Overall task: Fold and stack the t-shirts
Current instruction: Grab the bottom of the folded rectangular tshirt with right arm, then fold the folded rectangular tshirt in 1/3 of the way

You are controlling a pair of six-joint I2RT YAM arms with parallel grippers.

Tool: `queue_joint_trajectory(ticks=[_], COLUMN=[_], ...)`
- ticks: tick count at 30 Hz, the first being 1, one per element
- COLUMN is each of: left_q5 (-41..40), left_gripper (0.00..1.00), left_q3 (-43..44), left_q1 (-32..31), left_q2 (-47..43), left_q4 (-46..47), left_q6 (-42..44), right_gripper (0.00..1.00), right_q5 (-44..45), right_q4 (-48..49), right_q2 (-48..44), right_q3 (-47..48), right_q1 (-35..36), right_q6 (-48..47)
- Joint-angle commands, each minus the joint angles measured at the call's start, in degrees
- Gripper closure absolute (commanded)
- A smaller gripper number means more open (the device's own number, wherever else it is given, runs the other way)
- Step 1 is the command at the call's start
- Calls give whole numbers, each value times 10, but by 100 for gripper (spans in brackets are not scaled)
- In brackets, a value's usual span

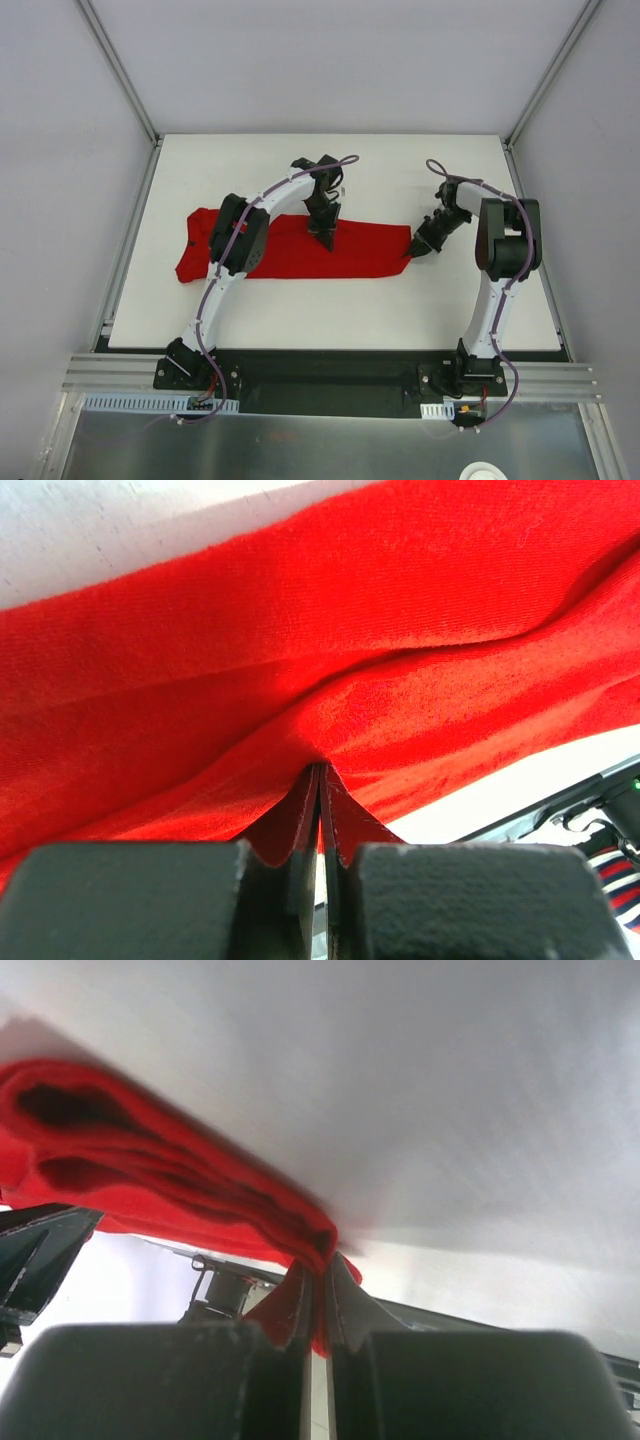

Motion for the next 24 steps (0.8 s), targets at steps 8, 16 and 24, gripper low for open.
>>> queue_joint_trajectory(ticks=[8, 16, 24], left_q5=[-10, -8, -12], left_gripper=[100, 100, 100], left_q3=[-21, -22, -27], left_q1=[-8, -10, -8], left_q2=[-2, 0, -6], left_q4=[-27, -29, -29], left_q6=[7, 8, 7], right_gripper=[99, 99, 100], right_q5=[-18, -56, -90], right_q4=[-86, -103, -94], right_q2=[-37, 17, 47], right_q3=[201, 327, 333], right_q1=[67, 158, 239], right_q6=[15, 25, 27])
